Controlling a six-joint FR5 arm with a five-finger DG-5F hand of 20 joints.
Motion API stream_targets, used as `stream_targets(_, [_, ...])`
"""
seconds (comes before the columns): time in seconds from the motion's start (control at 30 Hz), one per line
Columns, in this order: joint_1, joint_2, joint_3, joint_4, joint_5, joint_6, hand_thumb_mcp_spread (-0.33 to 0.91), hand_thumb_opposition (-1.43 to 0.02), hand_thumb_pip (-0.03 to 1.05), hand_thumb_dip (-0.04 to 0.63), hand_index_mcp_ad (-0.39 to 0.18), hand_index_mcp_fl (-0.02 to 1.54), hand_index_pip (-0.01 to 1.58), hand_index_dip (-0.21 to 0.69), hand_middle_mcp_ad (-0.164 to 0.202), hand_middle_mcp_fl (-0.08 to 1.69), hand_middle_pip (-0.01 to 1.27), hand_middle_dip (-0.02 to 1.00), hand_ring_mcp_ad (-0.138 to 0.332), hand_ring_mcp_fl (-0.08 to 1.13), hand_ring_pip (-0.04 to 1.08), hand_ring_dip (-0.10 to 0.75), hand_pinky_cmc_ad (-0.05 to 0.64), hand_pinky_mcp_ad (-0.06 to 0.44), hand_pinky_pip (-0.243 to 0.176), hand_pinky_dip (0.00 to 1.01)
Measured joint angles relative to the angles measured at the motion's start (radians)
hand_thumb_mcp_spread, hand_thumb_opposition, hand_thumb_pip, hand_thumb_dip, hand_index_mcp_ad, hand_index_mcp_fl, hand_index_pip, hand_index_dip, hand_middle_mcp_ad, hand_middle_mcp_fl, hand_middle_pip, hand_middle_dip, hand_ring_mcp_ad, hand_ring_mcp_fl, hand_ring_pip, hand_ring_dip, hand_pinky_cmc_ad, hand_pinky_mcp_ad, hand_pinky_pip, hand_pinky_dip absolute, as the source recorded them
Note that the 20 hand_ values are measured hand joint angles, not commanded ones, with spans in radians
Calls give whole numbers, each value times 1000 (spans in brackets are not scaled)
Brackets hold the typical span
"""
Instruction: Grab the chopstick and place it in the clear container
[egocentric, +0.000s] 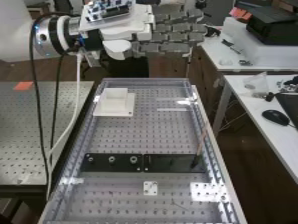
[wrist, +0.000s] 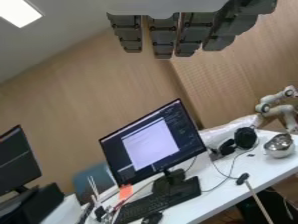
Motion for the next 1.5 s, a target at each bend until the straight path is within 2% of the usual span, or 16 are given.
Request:
stream_targets(0.1, [-25,-25,-15,74,-7,50,-3,-5,24,-10,-24,7,23,0,89,21,16,42,51,7,12,-14,-35,51,-10,17])
stream_targets(0.13, [-30,-30,-18,88,-8,62,12,-21,26,0,-21,7,17,-10,77,54,19,45,52,7,10,-14,-45,51,-10,19])
stream_targets(0.17, [-42,-44,-23,122,-12,91,42,-45,99,14,-24,24,21,21,75,86,37,51,54,9,10,-14,-44,49,-10,24])
stream_targets(0.23, [-54,-60,-29,163,-18,125,192,-211,424,82,-24,75,35,120,75,215,91,159,56,2,23,-12,-42,51,-28,75])
stream_targets(0.27, [-65,-75,-35,199,-22,157,258,-269,496,112,-24,75,44,168,77,248,91,222,68,7,23,-7,-38,63,-44,103])
stream_targets(0.3, [-74,-89,-40,233,-27,187,283,-358,497,150,-26,91,51,218,73,265,103,304,72,2,37,7,0,70,-68,147])
stream_targets(0.37, [-85,-108,-46,276,-30,226,307,-456,504,183,-37,91,73,255,75,279,103,377,91,7,37,35,45,103,-87,183])
stream_targets(0.4, [-91,-120,-48,295,-30,248,325,-504,557,201,-44,119,115,274,72,293,101,415,98,7,52,49,61,115,-106,199])
stream_targets(0.47, [-100,-139,-51,321,-29,282,349,-569,630,222,-47,155,169,290,72,316,124,461,115,0,63,51,96,161,-105,215])
stream_targets(0.57, [-109,-159,-52,359,-21,313,347,-632,635,234,-51,227,244,295,72,340,136,511,115,2,79,75,127,201,-122,227])
stream_targets(0.7, [-120,-185,-52,400,-7,358,353,-686,696,272,-51,370,360,293,72,393,138,559,120,5,77,93,182,215,-120,267])
stream_targets(0.8, [-128,-215,-46,423,3,397,347,-709,716,278,-51,456,435,281,72,442,134,557,122,17,79,91,183,218,-124,267])
stream_targets(0.9, [-131,-239,-38,428,5,426,354,-742,716,290,-51,510,452,243,72,531,134,574,120,70,84,126,194,227,-124,267])
stream_targets(1.03, [-137,-281,-12,409,24,479,347,-742,716,291,-51,531,431,232,72,586,136,574,117,99,84,126,197,223,-124,267])
stream_targets(1.3, [-151,-377,55,358,23,629,354,-771,682,290,-51,517,258,232,72,623,133,572,120,134,82,126,202,227,-124,265])
stream_targets(1.5, [-152,-430,91,333,47,713,379,-771,672,291,-51,480,265,232,72,634,133,572,122,133,86,120,202,227,-124,264])
